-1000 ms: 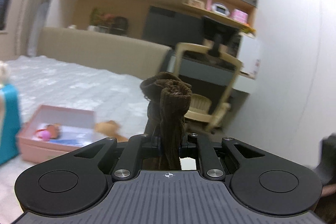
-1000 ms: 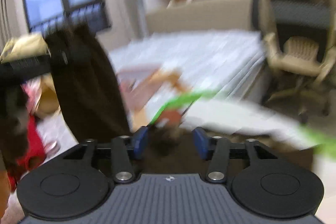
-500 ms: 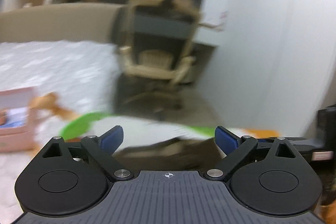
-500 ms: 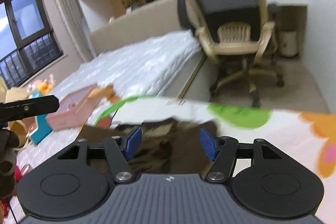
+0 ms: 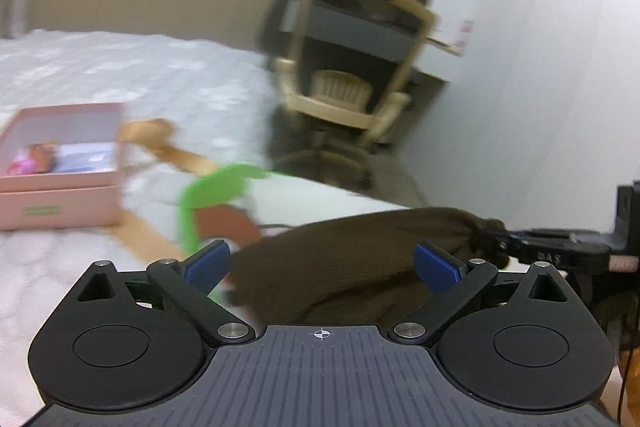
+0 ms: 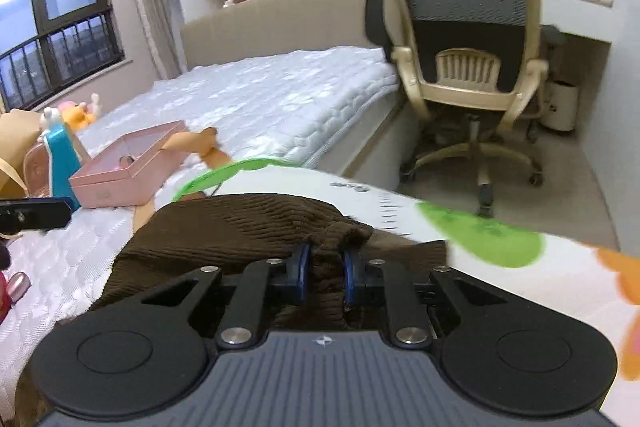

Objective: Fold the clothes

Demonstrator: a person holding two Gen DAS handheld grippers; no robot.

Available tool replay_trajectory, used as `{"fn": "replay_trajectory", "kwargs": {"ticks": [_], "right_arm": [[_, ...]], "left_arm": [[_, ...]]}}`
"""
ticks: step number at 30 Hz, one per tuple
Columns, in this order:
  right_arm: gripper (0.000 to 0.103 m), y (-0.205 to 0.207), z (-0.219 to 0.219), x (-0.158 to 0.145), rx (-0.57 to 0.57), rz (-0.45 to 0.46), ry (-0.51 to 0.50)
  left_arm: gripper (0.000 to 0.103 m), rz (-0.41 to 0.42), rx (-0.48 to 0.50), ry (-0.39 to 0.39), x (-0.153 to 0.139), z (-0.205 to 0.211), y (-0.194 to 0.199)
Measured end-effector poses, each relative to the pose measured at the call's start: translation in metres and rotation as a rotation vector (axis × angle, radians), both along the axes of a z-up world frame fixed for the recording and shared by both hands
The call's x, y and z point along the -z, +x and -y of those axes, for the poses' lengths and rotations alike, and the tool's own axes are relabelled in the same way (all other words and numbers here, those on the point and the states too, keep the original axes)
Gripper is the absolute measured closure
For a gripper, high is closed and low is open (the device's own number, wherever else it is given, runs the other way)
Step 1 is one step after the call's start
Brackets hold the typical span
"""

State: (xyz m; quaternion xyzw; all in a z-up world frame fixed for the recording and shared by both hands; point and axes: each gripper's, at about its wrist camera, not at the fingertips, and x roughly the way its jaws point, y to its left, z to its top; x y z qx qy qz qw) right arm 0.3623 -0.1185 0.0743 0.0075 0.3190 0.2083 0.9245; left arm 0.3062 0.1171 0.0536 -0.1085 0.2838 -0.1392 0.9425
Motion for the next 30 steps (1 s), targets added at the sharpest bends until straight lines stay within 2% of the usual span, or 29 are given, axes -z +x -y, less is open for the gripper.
{"fn": "replay_trajectory", "kwargs": {"ticks": [2, 3, 5, 6, 8, 11, 13, 16, 18, 19, 20, 21, 23, 24, 27, 30], "right_arm": [[0.079, -0.001, 0.002, 0.003, 0.021, -0.027, -0.077], [0.079, -0.003, 0.0, 0.008, 0.049, -0.013, -0.142], [0.075, -0.013, -0.006, 0.012, 0.084, 0.073, -0.251], [0.074, -0.018, -0.007, 0.012, 0.075, 0.098, -0.25], [0.072, -0.026, -0.006, 0.008, 0.02, 0.106, -0.172], [0.071, -0.02, -0.007, 0.017, -0.076, 0.003, -0.037], [0.071, -0.01, -0.006, 0.028, -0.079, -0.046, -0.026], [0.07, 0.004, -0.002, 0.047, -0.068, -0.109, -0.029], [0.066, 0.006, 0.01, 0.038, -0.049, -0.109, -0.003], [0.062, 0.008, 0.018, 0.03, -0.043, -0.094, 0.02], [0.052, 0.012, 0.025, 0.024, -0.028, -0.076, 0.031], [0.047, 0.017, 0.031, 0.019, -0.007, -0.059, 0.033], [0.044, 0.032, 0.042, 0.014, 0.038, -0.043, 0.04], [0.045, 0.044, 0.045, 0.015, 0.065, -0.053, 0.045], [0.044, 0.069, 0.051, 0.031, 0.121, -0.103, 0.112], [0.045, 0.081, 0.046, 0.05, 0.131, -0.13, 0.139]], "left_arm": [[0.001, -0.05, 0.058, -0.025, 0.011, 0.018, 0.012], [0.001, -0.086, 0.079, -0.034, 0.019, 0.028, 0.02], [0.001, -0.135, 0.071, 0.007, 0.036, 0.04, 0.03], [0.001, -0.157, 0.062, 0.033, 0.044, 0.045, 0.035], [0.0, -0.188, 0.052, 0.082, 0.06, 0.054, 0.043], [0.0, -0.179, 0.059, 0.107, 0.065, 0.056, 0.044], [0.0, -0.187, 0.049, 0.093, 0.059, 0.051, 0.041], [0.0, -0.172, 0.01, 0.04, 0.042, 0.027, 0.031], [0.0, -0.162, -0.041, -0.003, 0.031, 0.002, 0.025], [0.0, -0.167, -0.067, -0.029, 0.028, -0.011, 0.026], [0.0, -0.178, -0.091, -0.061, 0.029, -0.023, 0.03], [0.0, -0.19, -0.114, -0.094, 0.031, -0.035, 0.035], [0.001, -0.23, -0.156, -0.158, 0.041, -0.05, 0.047], [0.004, -0.248, -0.169, -0.185, 0.048, -0.053, 0.053], [0.036, -0.278, -0.181, -0.203, 0.066, -0.047, 0.069], [0.034, -0.266, -0.18, -0.181, 0.076, -0.033, 0.078]]}}
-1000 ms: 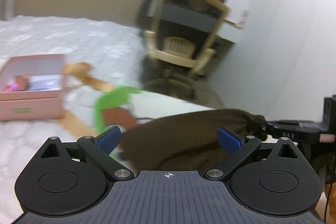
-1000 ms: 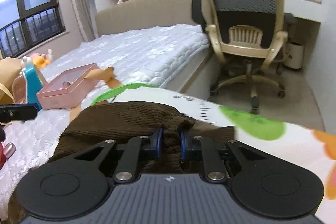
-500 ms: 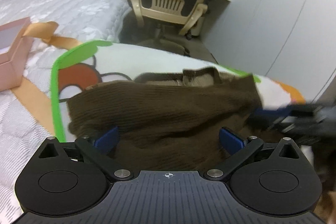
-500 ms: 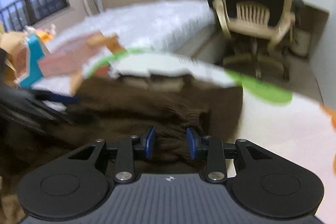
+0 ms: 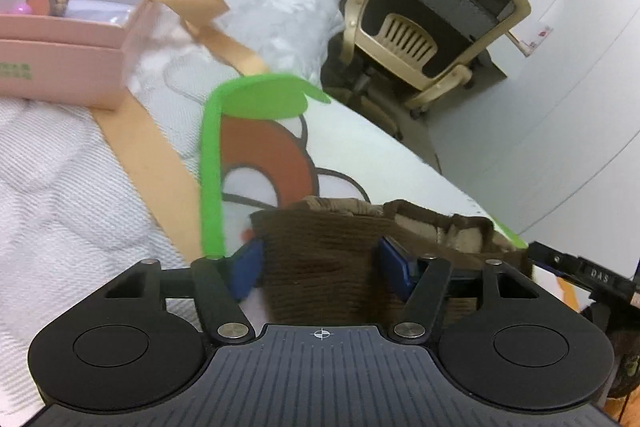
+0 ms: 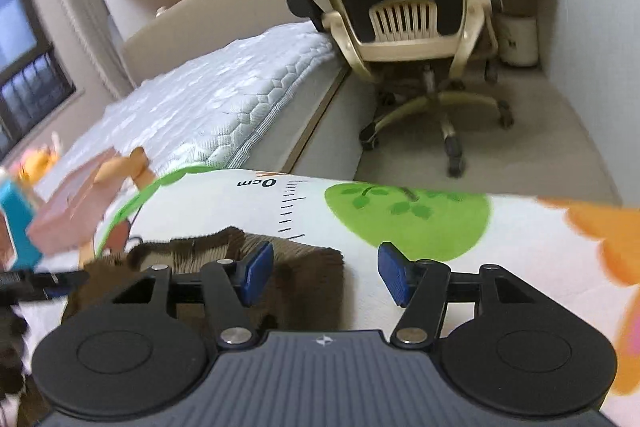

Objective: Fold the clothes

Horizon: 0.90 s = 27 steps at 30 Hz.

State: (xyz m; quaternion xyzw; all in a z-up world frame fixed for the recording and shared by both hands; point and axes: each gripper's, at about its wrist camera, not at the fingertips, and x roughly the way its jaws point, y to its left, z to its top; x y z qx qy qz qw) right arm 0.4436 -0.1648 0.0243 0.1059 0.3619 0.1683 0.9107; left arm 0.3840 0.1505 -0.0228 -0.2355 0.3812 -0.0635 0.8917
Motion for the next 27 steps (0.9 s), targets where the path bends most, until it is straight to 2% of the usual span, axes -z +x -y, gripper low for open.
{"fn": "replay_trajectory", "kwargs": {"ticks": [2, 3, 5, 6, 7, 9, 13, 16, 18, 20, 23, 24, 25, 27], "right_arm": [[0.045, 0.004, -0.009, 0.012, -0.012, -0.006, -0.012], [0.048, 0.003, -0.015, 0.015, -0.023, 0.004, -0.035], [0.084, -0.003, -0.03, 0.012, -0.069, 0.047, -0.102], [0.088, -0.009, -0.033, 0.006, -0.08, 0.066, -0.113], [0.091, -0.015, -0.034, -0.004, -0.084, 0.082, -0.11], [0.093, -0.034, -0.03, -0.025, -0.094, 0.124, -0.094], [0.095, -0.111, 0.001, -0.077, -0.145, 0.226, -0.039], [0.096, -0.18, 0.016, -0.095, -0.206, 0.275, -0.056], [0.096, -0.218, 0.02, -0.093, -0.241, 0.274, -0.084], [0.1, -0.252, 0.022, -0.08, -0.265, 0.263, -0.132], [0.1, -0.284, 0.025, -0.054, -0.273, 0.238, -0.206], [0.1, -0.291, 0.026, -0.046, -0.271, 0.223, -0.229], [0.1, -0.297, 0.028, -0.039, -0.267, 0.207, -0.251], [0.098, -0.307, 0.026, -0.033, -0.263, 0.228, -0.313]], "left_arm": [[0.034, 0.02, 0.008, 0.028, 0.001, 0.01, 0.002], [0.036, 0.03, 0.015, 0.05, 0.0, 0.016, 0.002], [0.054, 0.04, 0.042, 0.11, -0.002, 0.028, 0.001], [0.068, 0.045, 0.054, 0.124, -0.004, 0.031, 0.0], [0.079, 0.054, 0.058, 0.124, -0.007, 0.032, -0.003], [0.09, 0.09, 0.066, 0.104, -0.022, 0.027, -0.018], [0.092, 0.2, 0.116, 0.081, -0.068, 0.015, -0.082], [0.092, 0.266, 0.159, 0.097, -0.091, 0.012, -0.146], [0.092, 0.286, 0.181, 0.112, -0.096, 0.012, -0.186], [0.092, 0.278, 0.199, 0.14, -0.092, 0.014, -0.219], [0.086, 0.222, 0.206, 0.128, -0.075, 0.012, -0.251], [0.076, 0.204, 0.205, 0.116, -0.071, 0.01, -0.257], [0.061, 0.191, 0.199, 0.104, -0.069, 0.007, -0.258], [0.043, 0.172, 0.186, 0.082, -0.067, 0.001, -0.256]]}}
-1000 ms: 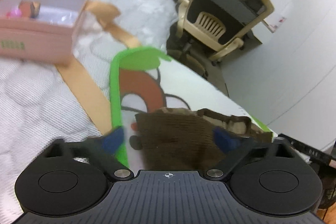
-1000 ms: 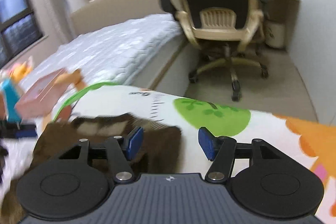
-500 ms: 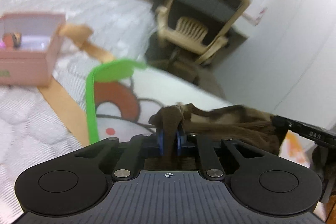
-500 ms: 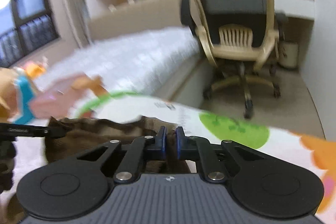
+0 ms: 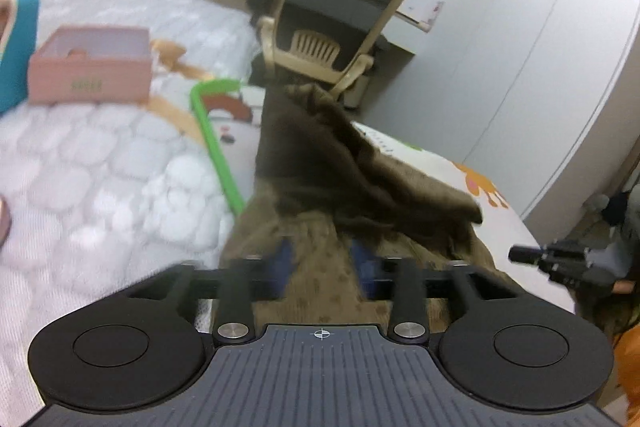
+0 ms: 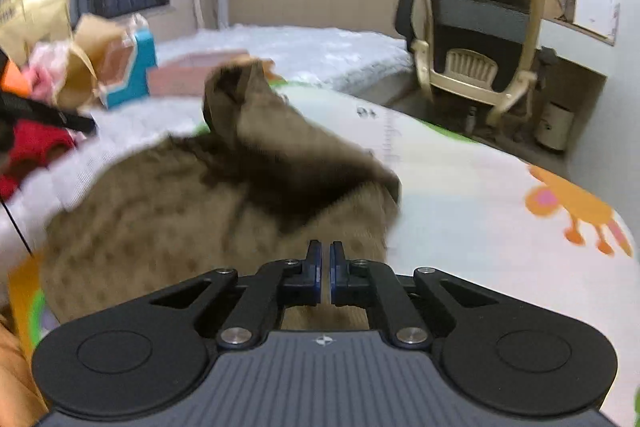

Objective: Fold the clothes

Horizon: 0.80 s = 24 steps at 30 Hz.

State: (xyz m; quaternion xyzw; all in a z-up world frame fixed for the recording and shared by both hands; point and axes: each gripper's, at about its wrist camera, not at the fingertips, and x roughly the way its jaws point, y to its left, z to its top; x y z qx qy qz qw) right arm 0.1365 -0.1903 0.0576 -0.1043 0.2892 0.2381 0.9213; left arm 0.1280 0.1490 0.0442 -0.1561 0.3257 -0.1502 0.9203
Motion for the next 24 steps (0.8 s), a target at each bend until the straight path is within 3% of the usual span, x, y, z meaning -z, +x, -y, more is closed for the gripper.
{"fn": "replay_trajectory", "kwargs": {"ticks": [1, 3, 4, 5, 8, 14, 16, 19, 21, 24], "right_arm": [[0.093, -0.003, -0.006, -0.001, -0.016, 0.029, -0.035], [0.075, -0.007, -0.019, -0.007, -0.068, 0.086, -0.103], [0.06, -0.004, -0.027, -0.01, -0.096, 0.101, -0.118], [0.055, 0.0, -0.035, -0.014, -0.12, 0.11, -0.127], [0.052, 0.024, -0.05, -0.018, -0.118, 0.113, -0.127], [0.047, 0.094, -0.069, -0.001, -0.089, 0.126, -0.222], [0.047, 0.127, -0.065, 0.0, -0.027, 0.108, -0.177], [0.047, 0.179, -0.043, -0.002, 0.182, 0.101, -0.08], [0.047, 0.208, -0.019, -0.002, 0.291, 0.044, 0.024], [0.045, 0.229, 0.009, 0.003, 0.279, -0.065, 0.202]], "left_arm": [[0.04, -0.005, -0.003, -0.006, 0.0, -0.002, 0.004], [0.031, -0.009, -0.007, -0.021, 0.0, 0.0, 0.02], [0.024, -0.01, -0.009, -0.029, 0.0, 0.001, 0.029], [0.021, -0.013, -0.014, -0.038, 0.002, 0.002, 0.038], [0.019, -0.038, -0.044, -0.056, 0.011, 0.005, 0.075], [0.014, -0.111, -0.056, -0.093, 0.032, 0.011, 0.151], [0.01, -0.128, -0.045, -0.088, 0.037, 0.015, 0.173], [0.01, -0.137, -0.015, -0.057, 0.038, 0.022, 0.199], [0.01, -0.151, -0.01, -0.038, 0.041, 0.025, 0.215], [0.01, -0.177, -0.007, -0.025, 0.048, 0.026, 0.238]]}}
